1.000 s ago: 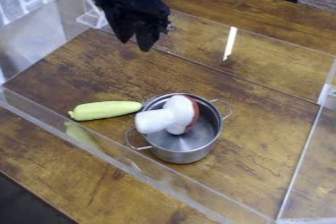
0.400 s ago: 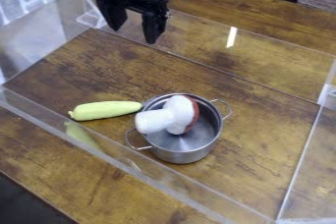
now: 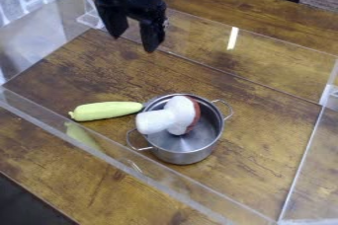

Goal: Put the mushroom in the silver pot

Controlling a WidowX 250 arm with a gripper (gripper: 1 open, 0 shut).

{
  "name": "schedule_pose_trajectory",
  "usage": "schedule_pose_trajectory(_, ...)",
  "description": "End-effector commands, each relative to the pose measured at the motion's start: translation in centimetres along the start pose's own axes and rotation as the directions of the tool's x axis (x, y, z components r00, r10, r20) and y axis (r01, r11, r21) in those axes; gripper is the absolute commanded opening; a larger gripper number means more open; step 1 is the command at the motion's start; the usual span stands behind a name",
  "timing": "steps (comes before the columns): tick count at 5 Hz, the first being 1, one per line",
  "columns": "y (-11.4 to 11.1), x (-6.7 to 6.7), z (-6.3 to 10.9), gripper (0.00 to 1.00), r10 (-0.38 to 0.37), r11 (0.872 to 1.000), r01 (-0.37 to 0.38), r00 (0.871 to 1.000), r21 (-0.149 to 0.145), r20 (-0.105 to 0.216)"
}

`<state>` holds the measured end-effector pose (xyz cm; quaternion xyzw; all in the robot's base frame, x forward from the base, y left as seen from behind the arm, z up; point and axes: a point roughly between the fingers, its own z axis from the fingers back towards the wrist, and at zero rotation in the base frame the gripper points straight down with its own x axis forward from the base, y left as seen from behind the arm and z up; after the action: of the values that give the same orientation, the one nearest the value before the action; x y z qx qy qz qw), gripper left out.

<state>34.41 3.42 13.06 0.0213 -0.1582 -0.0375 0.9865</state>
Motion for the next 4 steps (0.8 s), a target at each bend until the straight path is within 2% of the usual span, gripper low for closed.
schedule_pose_trajectory(1, 0.6, 0.7, 1.6, 1.00, -0.014, 1.000, 0.014, 0.998, 0.014, 0.068)
schedule_pose_trajectory(2, 1.0, 0.5, 0.7, 1.00, -0.018, 1.000, 0.017, 0.998, 0.015, 0.060)
schedule_pose_trajectory(4, 1.6, 2.2, 1.1, 1.00, -0.022, 1.000, 0.022, 0.998, -0.001, 0.050)
